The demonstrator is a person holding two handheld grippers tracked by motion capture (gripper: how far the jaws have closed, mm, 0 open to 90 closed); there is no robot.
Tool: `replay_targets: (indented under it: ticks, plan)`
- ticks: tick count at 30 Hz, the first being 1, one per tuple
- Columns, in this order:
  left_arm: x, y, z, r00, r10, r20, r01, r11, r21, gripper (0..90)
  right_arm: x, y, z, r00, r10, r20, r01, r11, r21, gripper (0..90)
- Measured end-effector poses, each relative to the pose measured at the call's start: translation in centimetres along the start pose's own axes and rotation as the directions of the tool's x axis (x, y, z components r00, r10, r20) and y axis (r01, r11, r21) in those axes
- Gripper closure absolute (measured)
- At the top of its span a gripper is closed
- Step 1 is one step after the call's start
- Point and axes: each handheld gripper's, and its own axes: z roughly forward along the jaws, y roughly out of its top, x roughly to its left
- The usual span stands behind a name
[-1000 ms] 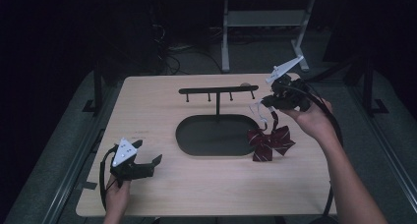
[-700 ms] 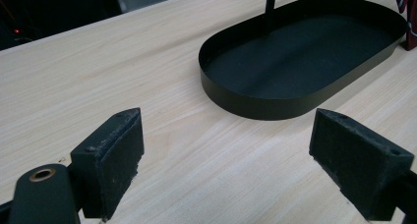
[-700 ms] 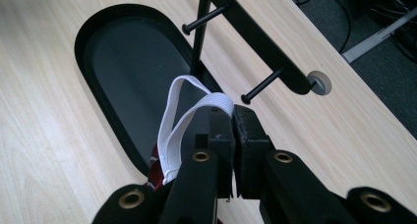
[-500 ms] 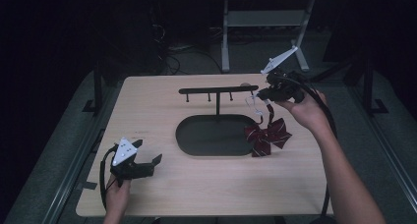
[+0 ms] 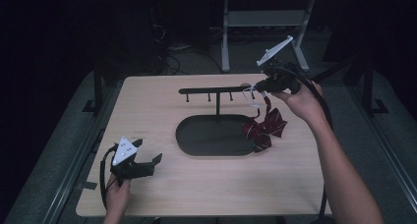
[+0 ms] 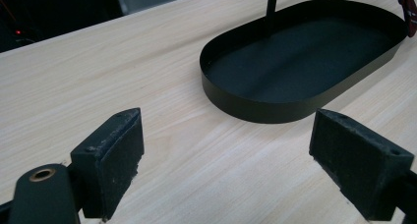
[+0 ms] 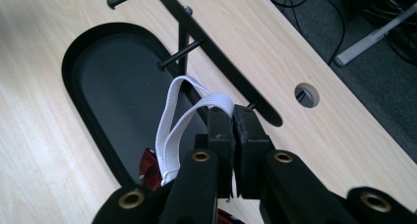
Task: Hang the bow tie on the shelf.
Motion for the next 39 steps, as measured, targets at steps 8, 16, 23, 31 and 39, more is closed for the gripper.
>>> replay_targets:
  ticks: [8, 16, 23, 31, 39]
  plan:
    - [0.0, -0.1, 0.0, 1.0, -0.006, 0.0, 0.006, 1.0, 0.0, 13.0, -0.8, 1.2, 0.4, 0.9999, 0.017, -0.001, -0.017, 1.0, -0.007, 87.3]
    - [0.0, -0.1, 0.0, 1.0, -0.007, 0.004, 0.007, 1.0, 0.001, 13.0, -1.3, 1.9, 0.9, 0.9996, 0.026, 0.007, -0.026, 1.0, -0.012, 87.3]
    - [0.2, -0.2, -0.3, 0.9999, -0.01, -0.002, 0.01, 0.9999, -0.001, 13.0, -2.3, 1.4, 2.4, 0.9978, 0.065, 0.012, -0.065, 0.998, 0.017, 87.1]
    - [0.0, -0.3, -0.3, 1.0, -0.009, -0.001, 0.009, 1.0, 0.002, 13.0, -1.8, 0.9, 3.6, 0.9983, 0.058, 0.0, -0.058, 0.997, 0.045, 87.0]
    - [0.0, -0.3, -0.3, 1.0, -0.009, -0.001, 0.009, 1.0, 0.0, 13.0, -1.7, 0.1, 4.0, 0.9986, 0.053, 0.003, -0.053, 0.997, 0.048, 86.3]
